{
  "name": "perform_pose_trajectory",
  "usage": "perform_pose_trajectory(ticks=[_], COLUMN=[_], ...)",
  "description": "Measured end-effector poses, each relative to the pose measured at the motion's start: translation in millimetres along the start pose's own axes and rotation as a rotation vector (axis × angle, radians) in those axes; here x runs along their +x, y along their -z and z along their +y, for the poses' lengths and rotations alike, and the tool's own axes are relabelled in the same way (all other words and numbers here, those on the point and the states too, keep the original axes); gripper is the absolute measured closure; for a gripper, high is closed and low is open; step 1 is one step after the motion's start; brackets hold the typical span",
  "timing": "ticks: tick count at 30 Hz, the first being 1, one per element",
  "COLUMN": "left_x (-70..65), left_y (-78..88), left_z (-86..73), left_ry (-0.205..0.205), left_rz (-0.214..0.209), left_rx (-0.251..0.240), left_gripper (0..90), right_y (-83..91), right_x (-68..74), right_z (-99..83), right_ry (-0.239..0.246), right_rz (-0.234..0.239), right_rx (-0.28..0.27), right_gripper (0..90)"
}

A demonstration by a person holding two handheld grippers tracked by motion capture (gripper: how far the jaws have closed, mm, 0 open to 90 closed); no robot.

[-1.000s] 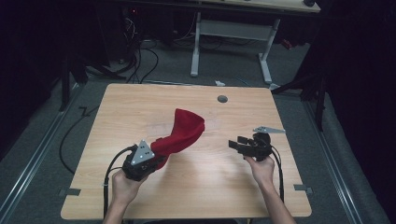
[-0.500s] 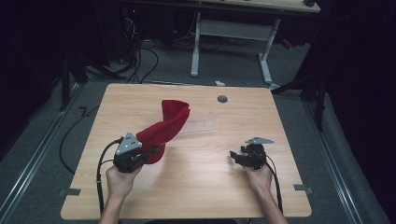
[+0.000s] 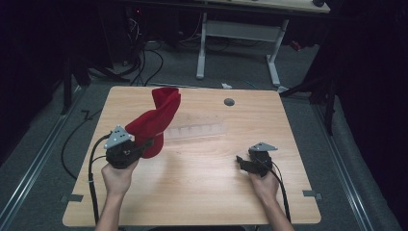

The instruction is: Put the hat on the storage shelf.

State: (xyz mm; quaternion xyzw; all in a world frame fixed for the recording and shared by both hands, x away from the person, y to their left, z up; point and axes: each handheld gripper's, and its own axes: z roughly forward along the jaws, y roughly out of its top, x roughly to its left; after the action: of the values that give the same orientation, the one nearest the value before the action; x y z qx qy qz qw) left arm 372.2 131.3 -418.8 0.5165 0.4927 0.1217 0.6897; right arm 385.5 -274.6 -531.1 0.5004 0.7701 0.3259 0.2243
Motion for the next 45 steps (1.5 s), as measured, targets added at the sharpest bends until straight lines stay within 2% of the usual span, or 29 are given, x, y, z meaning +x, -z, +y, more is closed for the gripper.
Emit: perform_pose_trajectory(ticks=[11, 18, 24, 28, 34, 40, 45], left_x=[8.2, 17.9, 22.9, 27.0, 35.8, 38.1, 42.3], left_y=[-14.5, -26.5, -39.0, -45.7, -54.7, -63.4, -71.1], left_z=[17.0, 25.9, 28.4, 29.3, 28.3, 26.3, 23.0], left_ry=[0.007, 0.022, 0.003, 0.023, 0.035, 0.011, 0.007], left_rz=[0.028, 0.051, 0.07, 0.069, 0.091, 0.101, 0.114], left_rx=[-0.03, -0.045, -0.048, -0.071, -0.075, -0.071, -0.077], left_gripper=[85.4, 85.5, 85.4, 85.4, 85.4, 85.3, 85.3], right_y=[0.1, 0.2, 0.2, 0.3, 0.4, 0.6, 0.6], right_x=[0.5, 0.6, 0.7, 0.8, 1.0, 1.3, 1.4], right_z=[-0.1, -0.1, -0.2, -0.3, -0.4, -0.5, -0.5], right_ry=[0.0, 0.0, 0.001, 0.0, 0.002, 0.001, 0.001], right_rz=[0.001, 0.002, 0.002, 0.003, 0.003, 0.003, 0.003], right_rx=[0.001, 0.001, 0.001, 0.002, 0.002, 0.002, 0.003], right_gripper=[37.9, 37.7, 37.5, 37.3, 37.1, 37.0, 36.9])
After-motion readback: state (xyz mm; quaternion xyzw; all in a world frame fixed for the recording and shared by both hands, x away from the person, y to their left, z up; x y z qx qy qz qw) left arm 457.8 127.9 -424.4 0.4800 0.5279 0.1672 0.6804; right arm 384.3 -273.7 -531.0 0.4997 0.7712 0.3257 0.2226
